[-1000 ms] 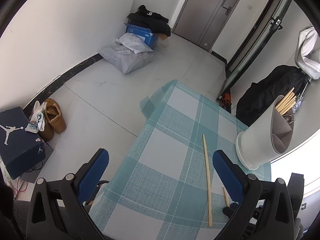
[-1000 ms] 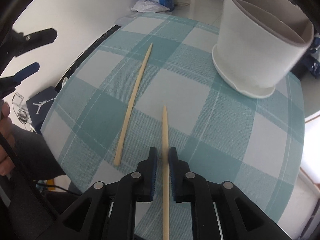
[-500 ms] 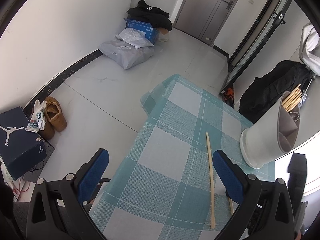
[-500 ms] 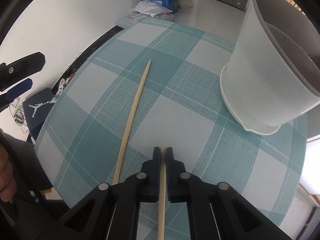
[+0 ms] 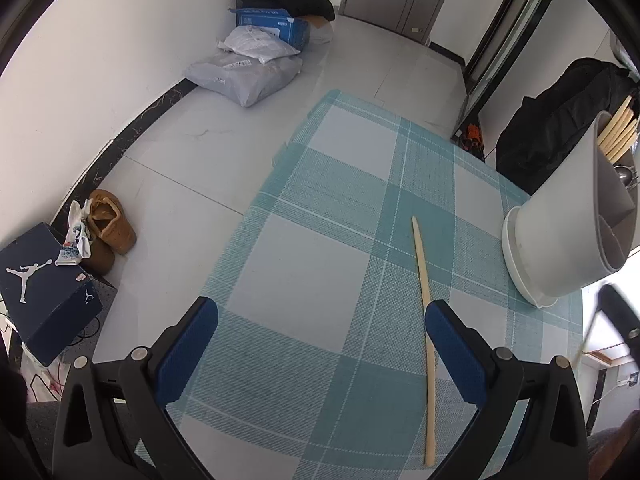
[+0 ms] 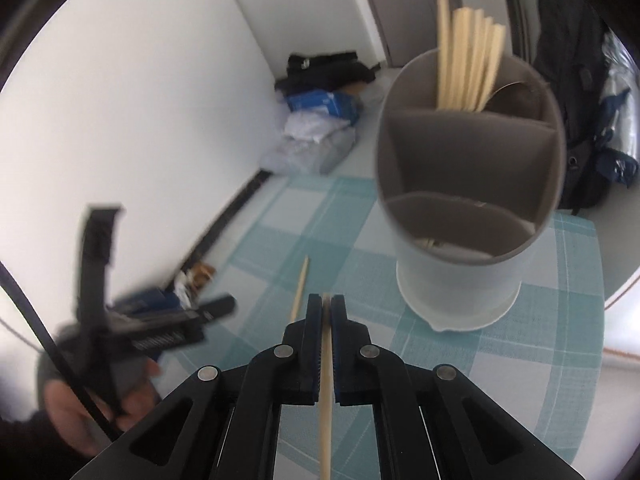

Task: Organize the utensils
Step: 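Grasp the last chopstick with the left gripper while the right gripper lifts its chopstick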

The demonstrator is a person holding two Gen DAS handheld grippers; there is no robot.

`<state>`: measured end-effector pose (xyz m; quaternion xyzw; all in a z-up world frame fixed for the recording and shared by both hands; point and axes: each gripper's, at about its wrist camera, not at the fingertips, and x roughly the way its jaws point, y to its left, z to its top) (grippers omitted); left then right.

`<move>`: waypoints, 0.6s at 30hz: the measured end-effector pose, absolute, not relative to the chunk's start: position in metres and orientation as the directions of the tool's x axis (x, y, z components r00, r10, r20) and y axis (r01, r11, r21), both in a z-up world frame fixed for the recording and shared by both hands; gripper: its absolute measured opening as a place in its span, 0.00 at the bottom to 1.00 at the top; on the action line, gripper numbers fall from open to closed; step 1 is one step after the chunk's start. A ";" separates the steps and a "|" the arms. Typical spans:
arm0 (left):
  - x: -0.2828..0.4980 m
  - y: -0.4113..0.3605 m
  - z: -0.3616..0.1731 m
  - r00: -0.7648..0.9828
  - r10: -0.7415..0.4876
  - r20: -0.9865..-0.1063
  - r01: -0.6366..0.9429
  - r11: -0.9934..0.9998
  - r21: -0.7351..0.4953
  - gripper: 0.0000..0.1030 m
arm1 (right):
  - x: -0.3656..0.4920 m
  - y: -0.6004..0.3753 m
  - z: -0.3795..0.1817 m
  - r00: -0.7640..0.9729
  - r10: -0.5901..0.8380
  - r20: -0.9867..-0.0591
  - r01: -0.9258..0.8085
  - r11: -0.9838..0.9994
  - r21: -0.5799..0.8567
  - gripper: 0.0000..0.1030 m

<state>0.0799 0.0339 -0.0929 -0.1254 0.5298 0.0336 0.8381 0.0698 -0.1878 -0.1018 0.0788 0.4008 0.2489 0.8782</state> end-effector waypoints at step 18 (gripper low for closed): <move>0.134 -0.006 -0.104 0.333 -0.056 -0.941 -0.087 0.992 -0.090 0.99 | 0.074 -0.269 -0.085 0.664 0.571 -0.483 -0.348 0.807 0.477 0.03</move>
